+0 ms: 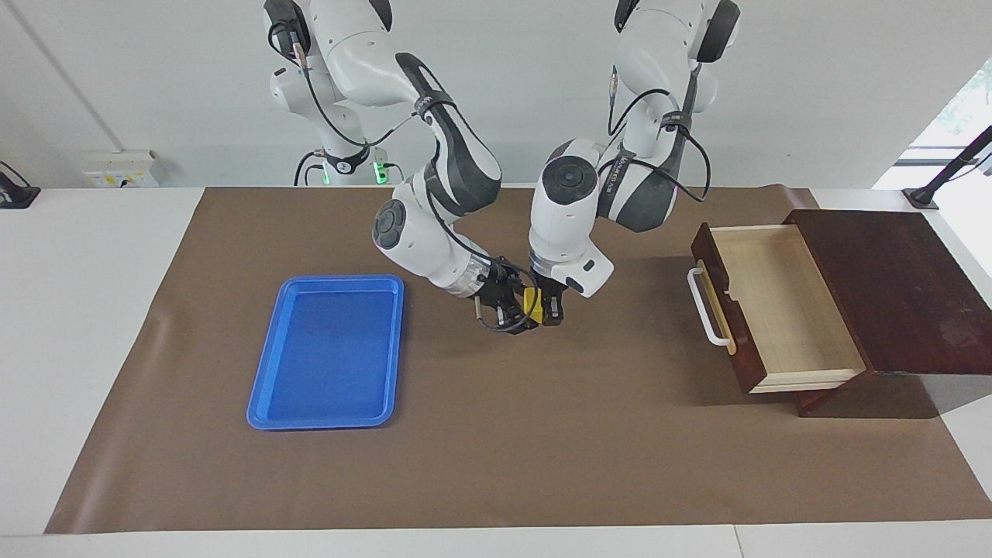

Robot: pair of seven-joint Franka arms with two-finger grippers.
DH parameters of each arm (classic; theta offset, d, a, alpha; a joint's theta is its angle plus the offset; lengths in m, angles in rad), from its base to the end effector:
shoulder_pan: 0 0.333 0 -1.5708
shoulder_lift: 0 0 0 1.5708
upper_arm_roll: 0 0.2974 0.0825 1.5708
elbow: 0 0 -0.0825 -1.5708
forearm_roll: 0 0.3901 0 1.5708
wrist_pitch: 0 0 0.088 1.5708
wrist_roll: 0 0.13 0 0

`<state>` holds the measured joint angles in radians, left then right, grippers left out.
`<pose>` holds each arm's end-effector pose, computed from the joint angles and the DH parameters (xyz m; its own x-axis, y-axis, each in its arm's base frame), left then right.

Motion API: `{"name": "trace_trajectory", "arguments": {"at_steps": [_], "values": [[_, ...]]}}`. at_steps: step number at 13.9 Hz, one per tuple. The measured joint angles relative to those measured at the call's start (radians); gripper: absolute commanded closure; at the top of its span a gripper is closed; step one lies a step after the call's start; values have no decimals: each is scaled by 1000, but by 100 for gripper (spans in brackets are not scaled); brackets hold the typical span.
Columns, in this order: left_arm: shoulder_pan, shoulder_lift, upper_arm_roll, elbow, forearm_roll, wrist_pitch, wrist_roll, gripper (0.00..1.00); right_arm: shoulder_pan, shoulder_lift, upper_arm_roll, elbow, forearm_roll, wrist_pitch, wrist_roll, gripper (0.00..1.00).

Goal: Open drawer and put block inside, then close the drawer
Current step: 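Move the block into the drawer with the left gripper while the right gripper withdraws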

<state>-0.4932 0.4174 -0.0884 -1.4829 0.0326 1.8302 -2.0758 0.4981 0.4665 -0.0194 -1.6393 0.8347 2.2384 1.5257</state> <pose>0.5658 -0.3596 0.3883 0.0805 0.9963 0.0288 0.9950 -0.0786 -0.0622 0.6021 0.3538 0.3296 0.0232 -0.7740 -0.6328 -0.9992 -0.0382 0.0102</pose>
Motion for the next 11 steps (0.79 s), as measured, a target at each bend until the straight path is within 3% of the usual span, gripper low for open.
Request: {"name": "trace_trajectory", "arguments": {"at_steps": [3, 6, 11], "values": [[92, -67, 5, 0, 2, -89, 87, 100, -25, -1, -10, 2, 0, -9, 0, 0], [224, -123, 10, 0, 2, -146, 219, 100, -80, -40, -16, 3, -43, -55, -35, 0], [447, -177, 12, -1, 2, -157, 430, 100, -216, -204, -19, 1, -359, -330, -294, 0]]}}
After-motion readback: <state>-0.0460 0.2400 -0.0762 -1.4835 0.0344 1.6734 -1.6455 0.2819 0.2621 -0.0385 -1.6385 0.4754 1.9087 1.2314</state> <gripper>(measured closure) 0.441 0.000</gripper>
